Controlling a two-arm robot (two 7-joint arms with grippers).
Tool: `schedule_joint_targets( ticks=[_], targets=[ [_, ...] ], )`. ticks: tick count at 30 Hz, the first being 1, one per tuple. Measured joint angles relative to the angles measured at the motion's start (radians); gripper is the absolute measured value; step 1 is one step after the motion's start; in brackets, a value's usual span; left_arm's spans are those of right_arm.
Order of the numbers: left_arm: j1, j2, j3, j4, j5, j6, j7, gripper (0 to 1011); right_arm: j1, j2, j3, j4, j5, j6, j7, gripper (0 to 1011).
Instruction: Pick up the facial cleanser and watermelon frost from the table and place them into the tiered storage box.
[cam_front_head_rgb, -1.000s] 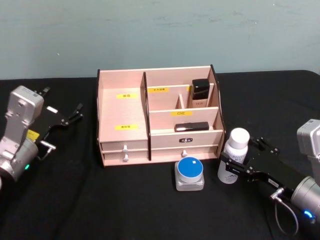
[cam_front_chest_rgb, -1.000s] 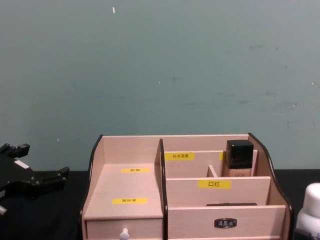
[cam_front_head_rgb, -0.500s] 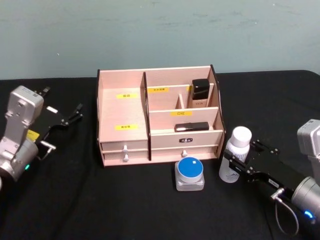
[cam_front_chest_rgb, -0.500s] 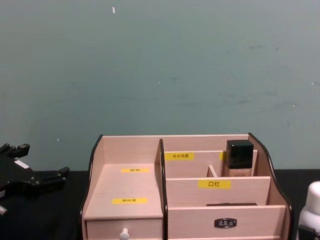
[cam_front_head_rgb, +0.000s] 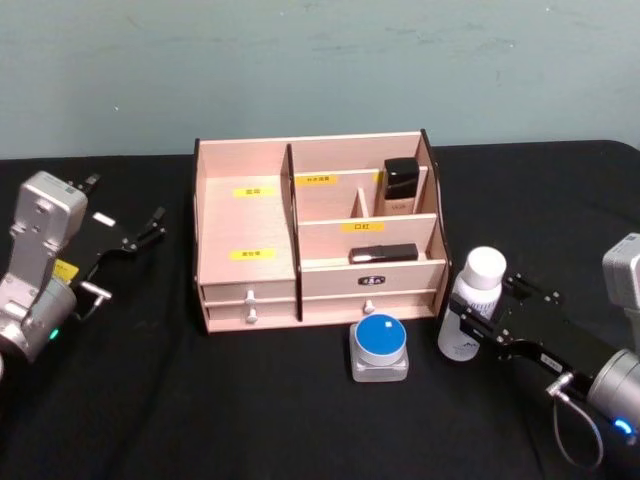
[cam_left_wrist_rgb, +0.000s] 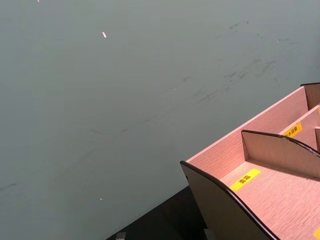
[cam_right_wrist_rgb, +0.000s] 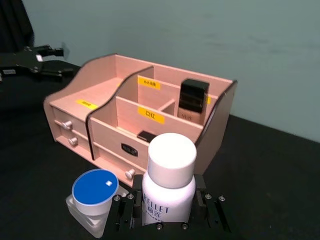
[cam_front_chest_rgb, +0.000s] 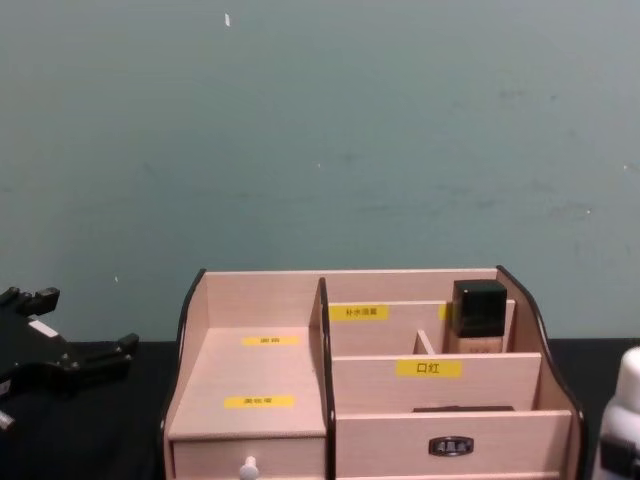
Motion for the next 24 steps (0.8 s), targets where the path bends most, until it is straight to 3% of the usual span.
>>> schedule_joint_targets(
  ticks=[7,12,18,24],
  targets=[
    [0.0,0.0,0.0,0.0,0.0,0.0,0.0,1010,-0.022,0.015,0.034,-0.094,-0.006,0.024,0.02,593],
    [0.0,0.0,0.0,0.0,0.0,0.0,0.0,1010,-0.009,0.02,0.04,-0.151,0.004,0.044,0.04,593],
    [0.0,0.0,0.0,0.0,0.0,0.0,0.0,1010,0.072,0.013,0.003,-0.184,0.001,0.074,0.059,593],
    [0.0,0.0,0.0,0.0,0.0,0.0,0.0,1010,0.209,-0.031,-0.068,-0.136,-0.026,0.107,0.065,593]
  ],
)
